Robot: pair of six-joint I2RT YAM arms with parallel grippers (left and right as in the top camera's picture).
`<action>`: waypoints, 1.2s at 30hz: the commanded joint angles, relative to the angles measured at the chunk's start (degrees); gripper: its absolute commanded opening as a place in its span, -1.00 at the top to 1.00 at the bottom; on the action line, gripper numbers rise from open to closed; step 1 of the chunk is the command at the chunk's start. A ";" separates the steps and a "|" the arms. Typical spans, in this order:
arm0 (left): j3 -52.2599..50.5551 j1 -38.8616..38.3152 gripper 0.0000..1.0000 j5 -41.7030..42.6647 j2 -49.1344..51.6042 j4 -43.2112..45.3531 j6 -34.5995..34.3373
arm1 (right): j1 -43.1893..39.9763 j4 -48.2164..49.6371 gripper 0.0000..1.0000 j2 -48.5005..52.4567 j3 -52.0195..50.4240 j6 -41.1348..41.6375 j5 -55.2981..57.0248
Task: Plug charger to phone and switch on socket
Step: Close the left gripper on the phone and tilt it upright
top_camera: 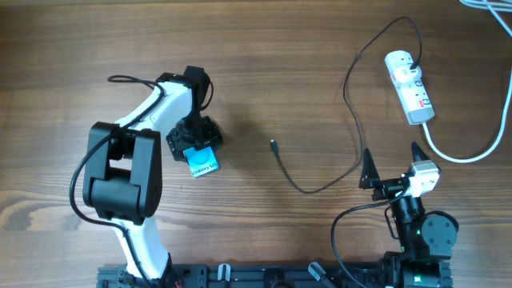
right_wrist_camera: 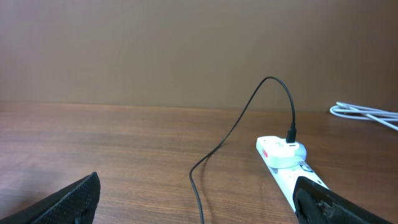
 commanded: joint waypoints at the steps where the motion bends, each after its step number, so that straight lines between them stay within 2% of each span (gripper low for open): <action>1: -1.14 0.07 -1.00 -0.17 1.53 3.80 -0.20 | -0.02 0.17 -1.00 -0.42 -0.07 0.74 -0.52; 4: -1.11 0.09 -1.00 -0.17 1.53 6.56 -0.20 | -0.02 0.17 -0.99 -0.42 -0.07 0.72 -0.52; 14: -1.14 0.07 -1.00 -0.20 1.53 5.68 -0.20 | -0.02 0.17 -1.00 -0.42 -0.07 0.72 -0.52; 21: -1.14 0.07 -1.00 -0.39 1.53 9.46 -0.20 | -0.02 0.17 -0.99 -0.42 -0.07 0.72 -0.52; 24: -1.14 0.07 -1.00 -0.39 1.53 8.81 -0.20 | -0.02 0.17 -0.99 -0.42 -0.07 0.72 -0.52; 32: -1.14 0.07 -0.75 -0.37 1.53 4.72 -0.22 | -0.02 0.17 -0.99 -0.42 -0.07 0.70 -0.52; 36: -1.14 0.07 -0.79 -0.37 1.53 3.30 -0.20 | -0.02 0.17 -0.99 -0.42 -0.07 0.72 -0.52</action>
